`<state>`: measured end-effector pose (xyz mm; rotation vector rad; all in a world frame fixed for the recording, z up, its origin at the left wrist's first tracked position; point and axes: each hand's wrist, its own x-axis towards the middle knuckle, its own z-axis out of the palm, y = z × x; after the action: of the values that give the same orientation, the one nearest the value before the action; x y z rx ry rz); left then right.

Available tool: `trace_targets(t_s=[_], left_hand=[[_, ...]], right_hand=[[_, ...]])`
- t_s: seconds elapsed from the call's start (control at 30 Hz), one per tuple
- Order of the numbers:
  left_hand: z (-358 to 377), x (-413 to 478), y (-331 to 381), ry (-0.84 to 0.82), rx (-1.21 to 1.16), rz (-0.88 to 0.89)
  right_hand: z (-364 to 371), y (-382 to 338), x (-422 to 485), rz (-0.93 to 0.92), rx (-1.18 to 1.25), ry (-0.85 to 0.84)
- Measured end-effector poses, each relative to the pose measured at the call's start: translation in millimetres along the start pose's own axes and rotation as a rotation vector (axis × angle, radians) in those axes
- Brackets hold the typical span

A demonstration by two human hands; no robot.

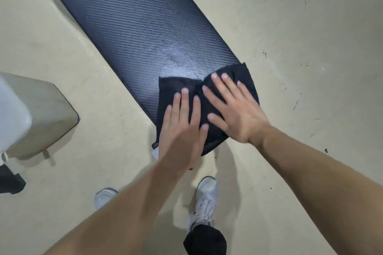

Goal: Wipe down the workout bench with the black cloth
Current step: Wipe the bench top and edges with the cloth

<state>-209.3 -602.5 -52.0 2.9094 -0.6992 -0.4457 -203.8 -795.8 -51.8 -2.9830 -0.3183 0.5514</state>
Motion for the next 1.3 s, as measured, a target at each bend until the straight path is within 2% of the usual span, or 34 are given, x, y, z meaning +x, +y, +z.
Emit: trace_targets(t_s=[0.1,0.23,0.33,0.43,0.5,0.6,0.7,0.77,0.83,0.93,1.0,1.07,1.2,1.3], left_hand=[[-6,46,21,0.029,0.007,0.01],[-5,70,38,-0.005,0.049,0.079],[-4,48,38,-0.006,0.009,0.201],[3,7,29,-0.02,-0.02,0.268],[11,-23,18,-0.039,-0.003,0.223],[21,-62,-7,-0.053,-0.062,0.095],[24,-87,-14,-0.046,-0.333,-0.077],[17,-90,-5,-0.036,-0.625,-0.341],[12,-86,4,0.006,-1.075,-0.681],[-11,-61,19,-0.015,-1.74,-1.179],[-23,-38,20,0.029,-2.094,-1.377],[-34,-20,13,0.089,-2.318,-1.402],[-46,-9,-19,0.082,-2.283,-1.312],[-49,7,-54,0.067,-2.268,-1.121]], right_hand=[[-11,11,11,0.173,0.083,0.054],[-10,17,-7,0.402,0.334,0.058],[12,4,-35,0.355,0.257,0.148],[31,-25,-65,0.373,0.184,0.068],[39,-52,-79,0.358,0.161,0.043],[44,-87,-79,0.222,0.123,0.026],[42,-98,-65,0.063,0.029,-0.004],[38,-99,-58,-0.016,-0.05,-0.027],[35,-99,-49,-0.104,-0.104,-0.036],[26,-99,-35,-0.187,-0.134,-0.022],[20,-103,-20,-0.22,-0.164,-0.039],[17,-107,-5,-0.246,-0.217,-0.072],[6,-118,20,-0.252,-0.216,-0.107],[-7,-132,53,-0.261,-0.219,-0.123]])
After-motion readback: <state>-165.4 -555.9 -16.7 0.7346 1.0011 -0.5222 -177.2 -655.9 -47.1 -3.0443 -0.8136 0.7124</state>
